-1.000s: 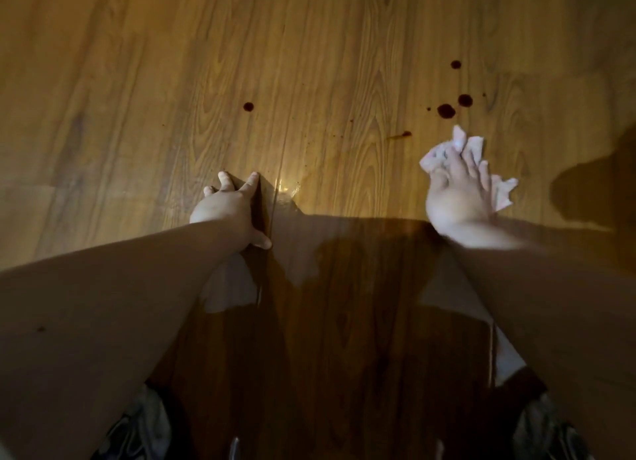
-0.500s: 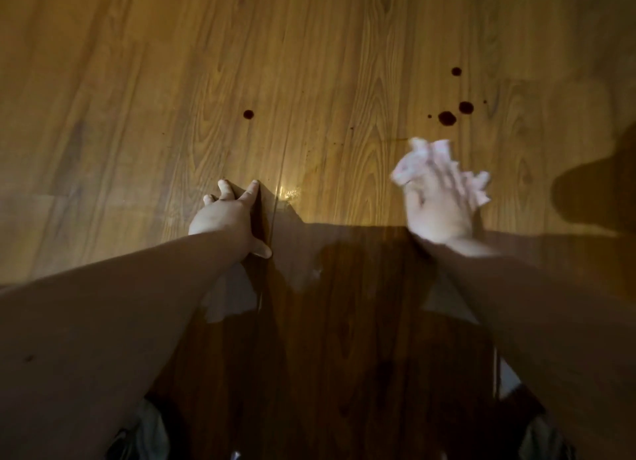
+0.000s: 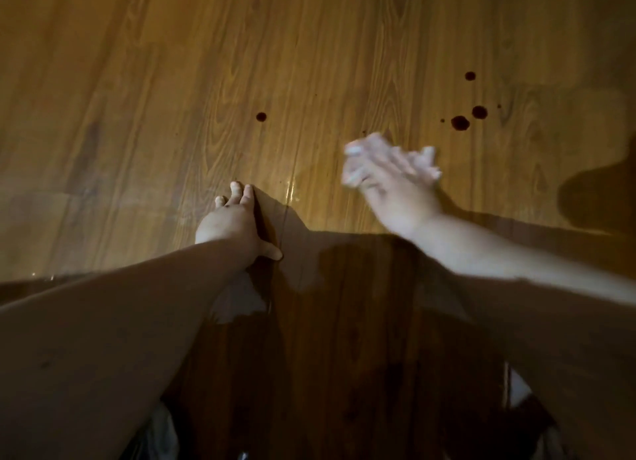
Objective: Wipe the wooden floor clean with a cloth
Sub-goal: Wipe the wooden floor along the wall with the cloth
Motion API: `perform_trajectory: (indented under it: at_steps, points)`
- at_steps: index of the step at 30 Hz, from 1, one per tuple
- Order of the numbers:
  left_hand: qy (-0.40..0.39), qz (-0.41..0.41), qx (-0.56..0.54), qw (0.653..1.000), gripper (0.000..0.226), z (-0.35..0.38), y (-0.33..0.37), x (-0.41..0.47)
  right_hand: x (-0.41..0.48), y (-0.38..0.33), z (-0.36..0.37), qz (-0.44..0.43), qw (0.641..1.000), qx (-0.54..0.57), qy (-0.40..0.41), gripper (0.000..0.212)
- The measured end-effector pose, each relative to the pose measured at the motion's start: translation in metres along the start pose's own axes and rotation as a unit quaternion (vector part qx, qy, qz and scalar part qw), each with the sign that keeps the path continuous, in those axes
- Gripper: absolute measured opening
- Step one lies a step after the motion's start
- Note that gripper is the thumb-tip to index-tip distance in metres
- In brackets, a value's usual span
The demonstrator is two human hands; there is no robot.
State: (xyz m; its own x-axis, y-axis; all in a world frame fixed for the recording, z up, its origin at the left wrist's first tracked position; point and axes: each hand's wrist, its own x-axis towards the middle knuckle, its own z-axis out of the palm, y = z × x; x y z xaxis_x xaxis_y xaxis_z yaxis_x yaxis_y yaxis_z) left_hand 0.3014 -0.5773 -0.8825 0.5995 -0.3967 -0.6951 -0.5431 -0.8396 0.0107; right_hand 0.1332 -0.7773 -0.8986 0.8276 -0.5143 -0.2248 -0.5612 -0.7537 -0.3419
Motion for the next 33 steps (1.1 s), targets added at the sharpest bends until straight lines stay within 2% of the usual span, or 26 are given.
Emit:
perform_trajectory:
  at_steps: [1, 3, 4, 5, 6, 8, 10, 12, 14, 15, 17, 18, 19, 20, 22, 25, 28, 29, 30, 31, 33]
  points:
    - [-0.005, 0.0, 0.003, 1.0, 0.145, 0.001, -0.001, 0.002, 0.003, 0.016, -0.008, 0.086, 0.996, 0.006, 0.028, 0.048]
    - [-0.01, -0.004, 0.01, 1.0, 0.145, 0.0, 0.0, 0.004, 0.018, 0.024, -0.021, 0.251, 0.968, 0.019, 0.01, 0.048]
    - [-0.013, -0.006, 0.013, 1.0, 0.146, -0.001, 0.0, 0.005, 0.028, 0.017, -0.023, 0.293, 0.956, 0.019, -0.023, 0.049]
    - [-0.018, -0.007, 0.015, 1.0, 0.146, -0.002, 0.001, 0.005, 0.035, 0.002, -0.022, 0.297, 0.953, 0.014, -0.052, 0.05]
    - [-0.019, -0.007, 0.015, 1.0, 0.145, -0.002, 0.002, 0.004, 0.04, -0.018, -0.018, 0.26, 0.962, 0.017, -0.075, 0.051]
    - [-0.004, -0.003, 0.017, 1.0, 0.144, 0.0, 0.001, 0.002, 0.041, -0.065, 0.001, 0.091, 0.989, 0.015, -0.114, 0.054]
    - [0.022, 0.005, 0.023, 0.999, 0.141, 0.002, -0.001, -0.002, 0.033, -0.1, 0.017, -0.071, 0.986, -0.022, -0.148, 0.055]
    - [0.034, 0.013, 0.024, 0.999, 0.139, 0.003, -0.002, -0.004, 0.035, -0.095, 0.014, -0.142, 0.981, -0.025, -0.129, 0.057]
    - [0.027, 0.017, 0.02, 0.999, 0.139, 0.002, -0.002, -0.006, 0.046, -0.071, 0.004, -0.139, 0.984, -0.012, -0.112, 0.053]
    - [0.021, 0.018, 0.016, 0.999, 0.138, 0.001, -0.003, -0.006, 0.055, -0.055, 0.0, -0.1, 0.99, -0.011, -0.096, 0.05]
    - [0.007, 0.018, 0.012, 1.0, 0.138, 0.001, -0.002, -0.006, 0.071, -0.024, -0.013, 0.06, 0.997, -0.012, -0.054, 0.048]
    - [0.0, 0.015, 0.012, 1.0, 0.139, 0.0, -0.002, -0.005, 0.079, -0.019, -0.018, 0.147, 0.988, 0.006, -0.038, 0.049]
    - [-0.008, 0.012, 0.013, 1.0, 0.14, -0.002, 0.0, -0.004, 0.085, -0.021, -0.02, 0.202, 0.978, 0.033, -0.026, 0.051]
    - [-0.018, 0.009, 0.013, 1.0, 0.14, -0.003, 0.001, -0.003, 0.089, -0.032, -0.019, 0.215, 0.975, 0.05, -0.024, 0.053]
    - [-0.027, 0.007, 0.017, 0.999, 0.141, -0.005, 0.004, -0.004, 0.09, -0.065, -0.009, 0.138, 0.988, 0.054, -0.053, 0.056]
    - [-0.009, 0.013, 0.025, 1.0, 0.139, -0.003, 0.004, -0.005, 0.078, -0.102, 0.015, -0.046, 0.992, 0.001, -0.114, 0.059]
    - [-0.007, 0.021, 0.018, 1.0, 0.138, -0.003, 0.0, -0.006, 0.075, -0.085, 0.003, -0.109, 0.987, 0.007, -0.117, 0.058]
    - [-0.008, 0.022, 0.011, 1.0, 0.138, -0.003, -0.001, -0.007, 0.073, -0.073, -0.003, -0.095, 0.991, -0.013, -0.098, 0.054]
    - [-0.008, 0.024, 0.004, 1.0, 0.138, -0.003, -0.002, -0.008, 0.072, -0.058, -0.006, -0.045, 0.996, -0.039, -0.07, 0.049]
    - [-0.007, 0.026, -0.004, 1.0, 0.137, -0.002, -0.003, -0.009, 0.067, -0.039, -0.01, 0.043, 0.997, -0.052, -0.04, 0.046]
    - [-0.002, 0.03, -0.016, 0.999, 0.134, 0.0, -0.003, -0.012, 0.046, -0.014, -0.014, 0.247, 0.969, -0.019, -0.001, 0.046]
